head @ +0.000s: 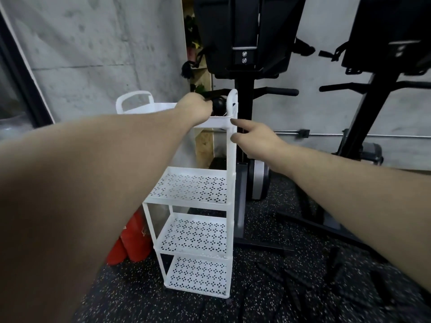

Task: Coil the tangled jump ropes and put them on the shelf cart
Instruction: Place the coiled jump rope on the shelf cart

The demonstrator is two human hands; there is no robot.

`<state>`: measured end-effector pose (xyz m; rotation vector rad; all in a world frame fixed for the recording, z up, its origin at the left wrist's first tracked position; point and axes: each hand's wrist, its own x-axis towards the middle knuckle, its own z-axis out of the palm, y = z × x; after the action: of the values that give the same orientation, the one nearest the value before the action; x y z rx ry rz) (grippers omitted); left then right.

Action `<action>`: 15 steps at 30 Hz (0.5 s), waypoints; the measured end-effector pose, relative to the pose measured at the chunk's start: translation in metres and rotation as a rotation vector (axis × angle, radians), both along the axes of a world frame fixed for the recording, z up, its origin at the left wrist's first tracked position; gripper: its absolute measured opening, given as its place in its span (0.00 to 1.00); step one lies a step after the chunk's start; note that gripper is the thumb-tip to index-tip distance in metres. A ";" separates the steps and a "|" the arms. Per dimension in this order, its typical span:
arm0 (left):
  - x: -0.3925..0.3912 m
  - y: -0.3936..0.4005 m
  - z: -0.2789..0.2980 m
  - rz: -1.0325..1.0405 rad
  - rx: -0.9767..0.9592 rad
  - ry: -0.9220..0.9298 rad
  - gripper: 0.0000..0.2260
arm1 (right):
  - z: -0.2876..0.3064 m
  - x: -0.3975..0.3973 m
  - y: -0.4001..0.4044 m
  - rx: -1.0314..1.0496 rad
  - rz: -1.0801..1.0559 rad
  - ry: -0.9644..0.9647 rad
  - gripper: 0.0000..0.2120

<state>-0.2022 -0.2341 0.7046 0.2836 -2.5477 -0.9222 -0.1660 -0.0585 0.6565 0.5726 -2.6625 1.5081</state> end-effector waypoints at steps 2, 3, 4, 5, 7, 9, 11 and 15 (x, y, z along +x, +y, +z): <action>0.015 0.007 -0.001 -0.035 -0.032 0.022 0.16 | 0.003 0.012 0.012 0.023 -0.008 -0.022 0.24; 0.025 0.013 -0.002 -0.046 -0.049 0.042 0.16 | 0.005 0.020 0.019 0.042 -0.010 -0.031 0.23; 0.035 0.019 -0.004 -0.050 -0.073 0.067 0.16 | 0.006 0.029 0.026 0.060 -0.013 -0.042 0.23; 0.044 0.026 -0.007 -0.050 -0.110 0.108 0.17 | 0.007 0.039 0.034 0.076 -0.016 -0.055 0.22; 0.064 0.040 -0.013 -0.074 -0.165 0.166 0.20 | 0.007 0.058 0.050 0.103 -0.027 -0.081 0.21; 0.084 0.057 -0.024 -0.182 -0.162 0.125 0.20 | 0.005 0.078 0.067 0.137 -0.030 -0.103 0.20; 0.107 0.076 -0.040 -0.309 -0.205 0.050 0.17 | 0.001 0.100 0.085 0.184 -0.049 -0.117 0.19; 0.161 0.125 -0.079 -0.506 -0.325 -0.125 0.08 | -0.015 0.151 0.119 0.251 -0.057 -0.171 0.18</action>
<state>-0.0410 -0.1091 0.6256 -0.4301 -2.8898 -0.6439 -0.0152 0.0607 0.6414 0.3869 -2.9956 1.2719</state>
